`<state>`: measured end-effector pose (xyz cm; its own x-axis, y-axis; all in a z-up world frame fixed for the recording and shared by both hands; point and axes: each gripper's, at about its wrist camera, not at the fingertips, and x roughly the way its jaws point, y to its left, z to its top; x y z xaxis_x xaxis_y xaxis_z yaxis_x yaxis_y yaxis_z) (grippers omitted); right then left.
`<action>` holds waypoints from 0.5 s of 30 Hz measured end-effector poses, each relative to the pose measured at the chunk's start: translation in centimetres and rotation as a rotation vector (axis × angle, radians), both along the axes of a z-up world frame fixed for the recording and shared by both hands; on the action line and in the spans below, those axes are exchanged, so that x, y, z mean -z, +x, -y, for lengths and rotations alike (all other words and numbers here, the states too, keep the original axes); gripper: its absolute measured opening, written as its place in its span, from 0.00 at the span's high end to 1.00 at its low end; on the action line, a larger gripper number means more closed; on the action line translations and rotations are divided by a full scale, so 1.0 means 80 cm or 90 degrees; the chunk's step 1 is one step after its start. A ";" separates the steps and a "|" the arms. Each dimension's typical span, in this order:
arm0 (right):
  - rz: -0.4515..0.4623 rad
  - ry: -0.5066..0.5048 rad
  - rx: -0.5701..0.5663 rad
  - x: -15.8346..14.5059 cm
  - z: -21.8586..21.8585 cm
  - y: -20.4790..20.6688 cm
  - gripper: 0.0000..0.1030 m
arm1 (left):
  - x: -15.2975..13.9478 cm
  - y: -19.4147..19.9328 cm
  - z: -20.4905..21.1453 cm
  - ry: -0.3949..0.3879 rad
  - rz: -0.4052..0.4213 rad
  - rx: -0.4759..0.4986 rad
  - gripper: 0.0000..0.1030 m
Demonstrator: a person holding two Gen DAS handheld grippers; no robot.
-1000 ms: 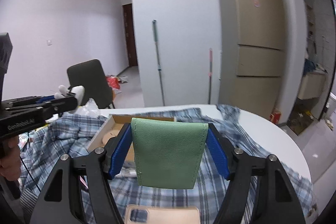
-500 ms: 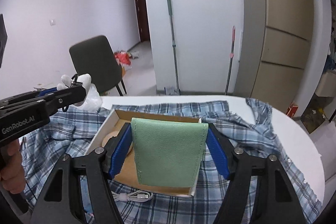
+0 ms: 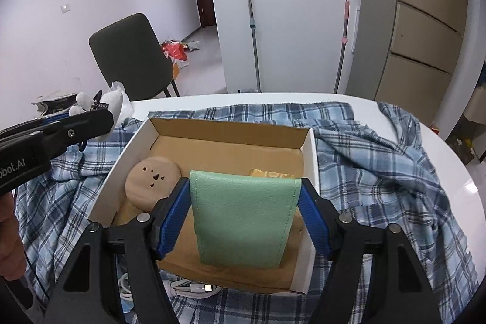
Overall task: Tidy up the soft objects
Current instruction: 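Set earbuds on the coaster with the left tool while the right drops the card in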
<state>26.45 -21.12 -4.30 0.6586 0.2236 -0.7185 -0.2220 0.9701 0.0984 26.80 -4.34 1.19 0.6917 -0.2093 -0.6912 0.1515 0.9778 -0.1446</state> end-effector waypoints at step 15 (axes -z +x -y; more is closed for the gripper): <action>0.023 -0.017 0.007 -0.018 0.007 -0.011 0.24 | -0.007 -0.008 -0.002 -0.008 0.034 -0.007 0.10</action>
